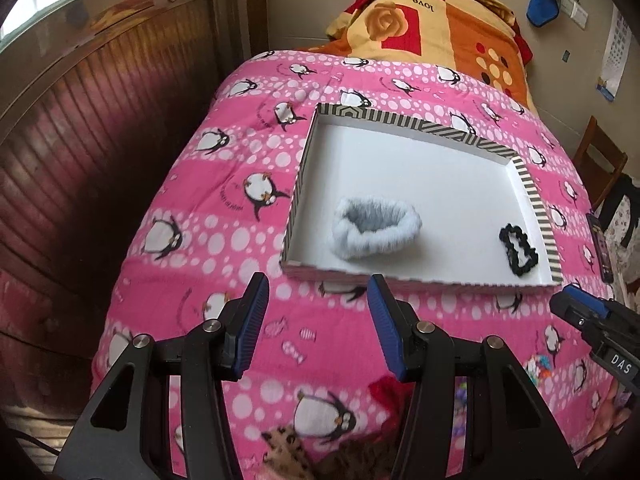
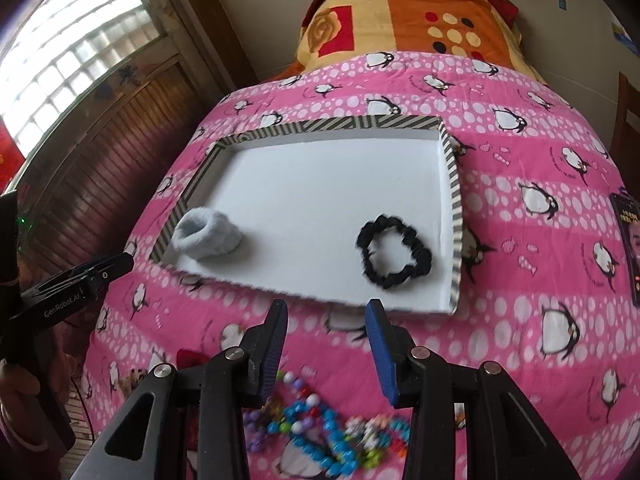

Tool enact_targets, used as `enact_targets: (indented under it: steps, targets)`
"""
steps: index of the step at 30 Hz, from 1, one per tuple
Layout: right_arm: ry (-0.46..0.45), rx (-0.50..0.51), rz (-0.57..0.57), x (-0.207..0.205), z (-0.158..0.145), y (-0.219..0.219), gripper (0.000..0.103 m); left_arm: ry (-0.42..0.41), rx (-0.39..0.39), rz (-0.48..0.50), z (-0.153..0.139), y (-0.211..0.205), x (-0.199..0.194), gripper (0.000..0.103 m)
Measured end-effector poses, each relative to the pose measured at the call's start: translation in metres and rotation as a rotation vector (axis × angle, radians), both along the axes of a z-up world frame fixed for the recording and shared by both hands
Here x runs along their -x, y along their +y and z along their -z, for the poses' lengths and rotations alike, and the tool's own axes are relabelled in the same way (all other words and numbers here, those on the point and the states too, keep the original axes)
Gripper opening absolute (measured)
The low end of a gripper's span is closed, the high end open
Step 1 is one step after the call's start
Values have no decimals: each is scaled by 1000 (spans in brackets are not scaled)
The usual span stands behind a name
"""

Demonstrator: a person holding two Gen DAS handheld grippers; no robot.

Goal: Organize jewelry
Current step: 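Withdraw both open tools from the box back toward the accessory pile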

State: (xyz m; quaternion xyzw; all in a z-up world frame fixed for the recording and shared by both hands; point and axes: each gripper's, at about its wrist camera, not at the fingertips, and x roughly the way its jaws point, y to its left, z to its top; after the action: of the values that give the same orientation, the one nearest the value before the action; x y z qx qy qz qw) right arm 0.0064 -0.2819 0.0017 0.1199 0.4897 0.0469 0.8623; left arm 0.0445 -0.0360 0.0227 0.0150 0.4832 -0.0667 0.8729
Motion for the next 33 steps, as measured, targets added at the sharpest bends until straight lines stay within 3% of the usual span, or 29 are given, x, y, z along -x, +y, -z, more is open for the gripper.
enact_targets:
  steps: [33]
  targets:
    - [3,7,-34,81,-9,54,40,65,80,31,1,54,103,52]
